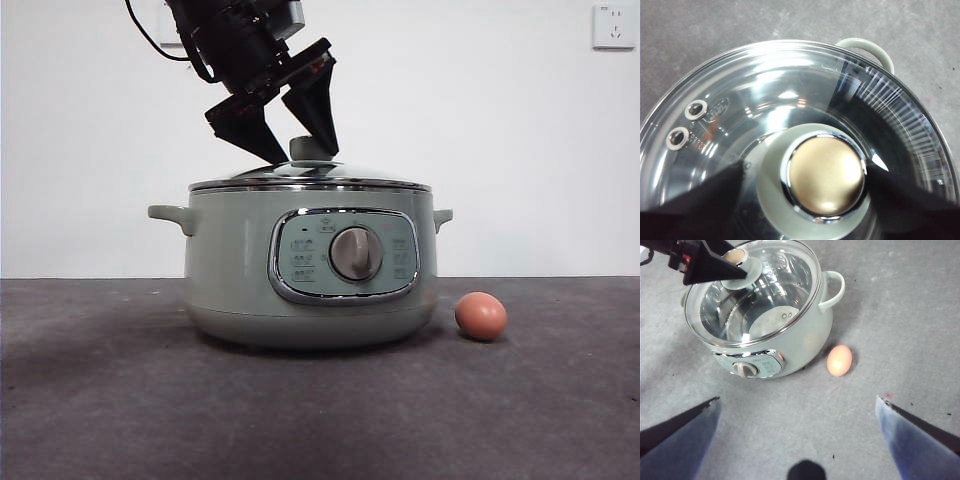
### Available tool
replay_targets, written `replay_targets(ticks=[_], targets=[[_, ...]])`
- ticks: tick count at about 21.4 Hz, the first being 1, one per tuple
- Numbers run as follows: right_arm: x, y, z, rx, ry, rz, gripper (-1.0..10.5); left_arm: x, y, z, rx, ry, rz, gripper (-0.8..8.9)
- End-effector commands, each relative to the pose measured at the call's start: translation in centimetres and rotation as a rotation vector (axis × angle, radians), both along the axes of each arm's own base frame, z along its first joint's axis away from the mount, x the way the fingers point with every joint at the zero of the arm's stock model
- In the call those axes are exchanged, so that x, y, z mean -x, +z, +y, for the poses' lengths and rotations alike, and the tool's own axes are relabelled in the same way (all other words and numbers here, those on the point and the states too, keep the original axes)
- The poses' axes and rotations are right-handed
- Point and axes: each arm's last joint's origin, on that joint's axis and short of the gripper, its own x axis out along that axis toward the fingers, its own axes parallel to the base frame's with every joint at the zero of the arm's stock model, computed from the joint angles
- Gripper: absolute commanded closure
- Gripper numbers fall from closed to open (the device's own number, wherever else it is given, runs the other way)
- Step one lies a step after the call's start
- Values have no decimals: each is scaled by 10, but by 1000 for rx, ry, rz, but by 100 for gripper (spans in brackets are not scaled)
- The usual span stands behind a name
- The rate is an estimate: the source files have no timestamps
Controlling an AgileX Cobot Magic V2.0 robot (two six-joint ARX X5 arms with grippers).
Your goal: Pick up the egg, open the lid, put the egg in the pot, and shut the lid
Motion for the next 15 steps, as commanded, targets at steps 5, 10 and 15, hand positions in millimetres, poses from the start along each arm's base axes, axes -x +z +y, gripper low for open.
replay_targets(ticks=[5, 10, 15], targets=[[-1, 2, 0, -2, 3, -10, 226, 1, -11, -3, -32, -6, 58, 703], [-1, 2, 0, -1, 3, -9, 226, 3, -7, -1, -27, -8, 53, 822], [-6, -1, 0, 2, 2, 9, 226, 9, 31, 3, 23, -6, -43, 822]])
